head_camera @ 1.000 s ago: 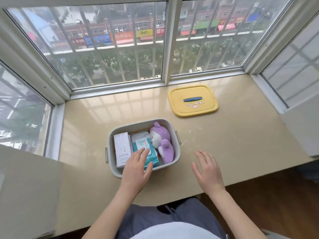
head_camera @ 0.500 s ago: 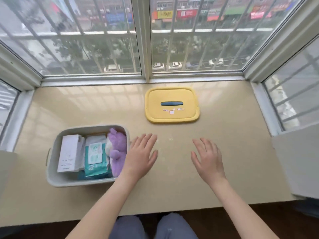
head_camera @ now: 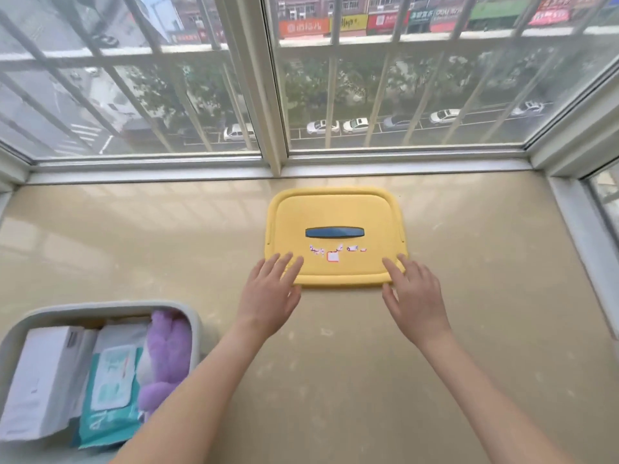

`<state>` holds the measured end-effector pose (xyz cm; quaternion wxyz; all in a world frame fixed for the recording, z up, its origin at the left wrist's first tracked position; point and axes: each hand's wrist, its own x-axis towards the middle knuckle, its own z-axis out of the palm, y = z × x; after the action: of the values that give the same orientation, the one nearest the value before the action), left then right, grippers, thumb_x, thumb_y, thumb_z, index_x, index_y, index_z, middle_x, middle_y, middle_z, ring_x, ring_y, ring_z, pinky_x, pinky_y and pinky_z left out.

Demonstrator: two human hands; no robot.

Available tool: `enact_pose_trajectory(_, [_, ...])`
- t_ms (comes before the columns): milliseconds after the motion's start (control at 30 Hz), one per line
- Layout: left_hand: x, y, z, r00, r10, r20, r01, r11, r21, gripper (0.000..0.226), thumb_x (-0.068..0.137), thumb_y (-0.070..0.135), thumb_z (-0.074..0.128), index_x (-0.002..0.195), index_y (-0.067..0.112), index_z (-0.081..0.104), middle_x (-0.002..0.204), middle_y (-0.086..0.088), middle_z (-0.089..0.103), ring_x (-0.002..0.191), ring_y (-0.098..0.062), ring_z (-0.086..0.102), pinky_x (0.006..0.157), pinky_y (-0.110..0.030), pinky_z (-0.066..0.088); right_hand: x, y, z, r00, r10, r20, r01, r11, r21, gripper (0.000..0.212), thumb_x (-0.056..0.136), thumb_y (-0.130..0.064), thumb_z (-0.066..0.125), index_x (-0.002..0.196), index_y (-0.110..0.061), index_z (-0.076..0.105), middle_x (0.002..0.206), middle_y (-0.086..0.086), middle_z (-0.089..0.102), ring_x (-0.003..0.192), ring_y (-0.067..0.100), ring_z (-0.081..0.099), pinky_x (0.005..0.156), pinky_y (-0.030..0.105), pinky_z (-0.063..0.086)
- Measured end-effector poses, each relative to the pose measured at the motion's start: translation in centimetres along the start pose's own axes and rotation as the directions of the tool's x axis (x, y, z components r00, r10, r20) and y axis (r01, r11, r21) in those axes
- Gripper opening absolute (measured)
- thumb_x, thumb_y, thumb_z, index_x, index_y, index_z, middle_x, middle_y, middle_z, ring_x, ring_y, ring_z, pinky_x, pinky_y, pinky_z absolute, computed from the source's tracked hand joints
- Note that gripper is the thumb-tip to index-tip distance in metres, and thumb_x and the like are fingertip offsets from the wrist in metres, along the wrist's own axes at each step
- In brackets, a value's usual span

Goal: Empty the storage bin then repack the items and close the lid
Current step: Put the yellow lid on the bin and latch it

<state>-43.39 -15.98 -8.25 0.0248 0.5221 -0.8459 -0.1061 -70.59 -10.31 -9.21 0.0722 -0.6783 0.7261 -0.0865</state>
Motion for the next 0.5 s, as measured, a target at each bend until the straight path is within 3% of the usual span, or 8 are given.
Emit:
enact_pose_trajectory(167, [5.2,-3.4,5.1,0.991,-0.126,0.047,0.124,0.992,0.036,0.055,0.094,0.030,0.057,0.145,0.013,0.044,0.148,-0.017,0.044,0.135,-0.035,0.043,0.110,-0.047,0.033,5.0,2.9,5.1,0.986,0.142,0.082,-0.140,0.990,-0.026,0.051,0.086,-0.021,0.069,0.136,-0.015,0.058,0.137,0.028,0.050,0.114,0.046,0.051,0.091,0.053,0.045])
enact_pose_trajectory(267, [6.6,-4.6,7.8,0.981,-0.168,0.097,0.158,0.982,0.100,0.061,0.095,0.038,0.051,0.150,0.019,0.035,0.155,-0.019,0.032,0.139,-0.036,0.035,0.113,-0.046,0.027,6.6,4.1,7.6,0.981,0.149,0.125,-0.139,0.986,-0.090,0.053,0.088,-0.031,0.067,0.139,-0.024,0.054,0.142,0.030,0.042,0.115,0.046,0.048,0.089,0.052,0.043])
enact_pose_trajectory(400, [7.8,-6.0,10.1,0.957,-0.270,0.103,0.264,0.962,0.071,0.068,0.093,0.047,0.053,0.152,0.023,0.030,0.155,-0.026,0.024,0.140,-0.040,0.029,0.114,-0.047,0.022,8.2,5.5,9.7,0.949,0.248,0.195,-0.238,0.969,-0.073,0.057,0.094,-0.048,0.052,0.148,-0.040,0.037,0.149,0.024,0.029,0.123,0.042,0.037,0.100,0.049,0.038])
enact_pose_trajectory(500, [8.3,-6.4,11.1,0.922,-0.363,0.136,0.363,0.931,0.024,0.075,0.091,0.053,0.052,0.153,0.022,0.024,0.156,-0.029,0.019,0.142,-0.042,0.021,0.115,-0.047,0.019,8.7,5.7,10.3,0.934,0.290,0.208,-0.284,0.957,-0.057,0.059,0.092,-0.054,0.051,0.148,-0.045,0.032,0.147,0.022,0.029,0.119,0.039,0.035,0.102,0.048,0.034])
